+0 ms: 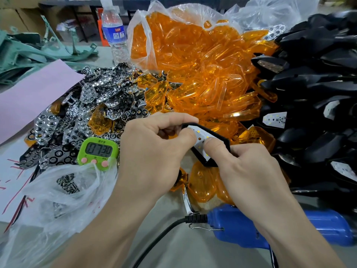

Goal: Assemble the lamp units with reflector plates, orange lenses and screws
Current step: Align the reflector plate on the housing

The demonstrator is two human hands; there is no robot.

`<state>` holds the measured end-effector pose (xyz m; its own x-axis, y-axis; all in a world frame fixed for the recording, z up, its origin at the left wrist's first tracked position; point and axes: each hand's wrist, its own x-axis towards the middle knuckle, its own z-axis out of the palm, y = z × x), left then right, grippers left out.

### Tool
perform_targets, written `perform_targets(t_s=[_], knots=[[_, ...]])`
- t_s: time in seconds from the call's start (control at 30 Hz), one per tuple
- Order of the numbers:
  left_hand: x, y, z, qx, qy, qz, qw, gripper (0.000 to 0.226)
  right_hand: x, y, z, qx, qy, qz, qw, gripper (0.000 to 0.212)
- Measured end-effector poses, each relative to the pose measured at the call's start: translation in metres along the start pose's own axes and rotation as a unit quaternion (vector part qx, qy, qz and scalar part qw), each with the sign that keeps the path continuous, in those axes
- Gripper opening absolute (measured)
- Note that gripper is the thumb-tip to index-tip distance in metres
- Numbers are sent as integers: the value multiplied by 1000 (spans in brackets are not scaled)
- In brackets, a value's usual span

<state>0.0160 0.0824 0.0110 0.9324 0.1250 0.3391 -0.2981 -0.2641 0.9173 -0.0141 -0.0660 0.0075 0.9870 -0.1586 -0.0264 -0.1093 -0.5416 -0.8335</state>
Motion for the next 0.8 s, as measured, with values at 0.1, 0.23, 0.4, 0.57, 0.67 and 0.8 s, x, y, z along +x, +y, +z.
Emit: perform_targets(t_s=[0.1, 0.23, 0.4, 0.57, 0.67, 0.8], knots=[[0, 1, 0, 0, -3, 0, 1000, 26, 1, 2, 1, -2, 3, -3, 1000, 63], [0, 2, -1, -1, -7, -6, 1000, 26, 3, 4, 1, -1, -4, 6, 1000, 71], [1, 3, -1, -20, -19, -23, 999, 24, 3, 4, 0, 2, -1, 12, 1000, 77], [1, 5, 0, -36, -27, -39, 998, 21, 2, 2, 1, 10, -5, 2, 1000, 78], [2, 6, -2, -45, -40, -50, 997, 21, 5, 3, -2, 34, -27, -3, 999, 77], [4, 8, -1, -63, -38, -74, 995, 22, -3, -7, -7, 106, -118, 19, 987, 60]])
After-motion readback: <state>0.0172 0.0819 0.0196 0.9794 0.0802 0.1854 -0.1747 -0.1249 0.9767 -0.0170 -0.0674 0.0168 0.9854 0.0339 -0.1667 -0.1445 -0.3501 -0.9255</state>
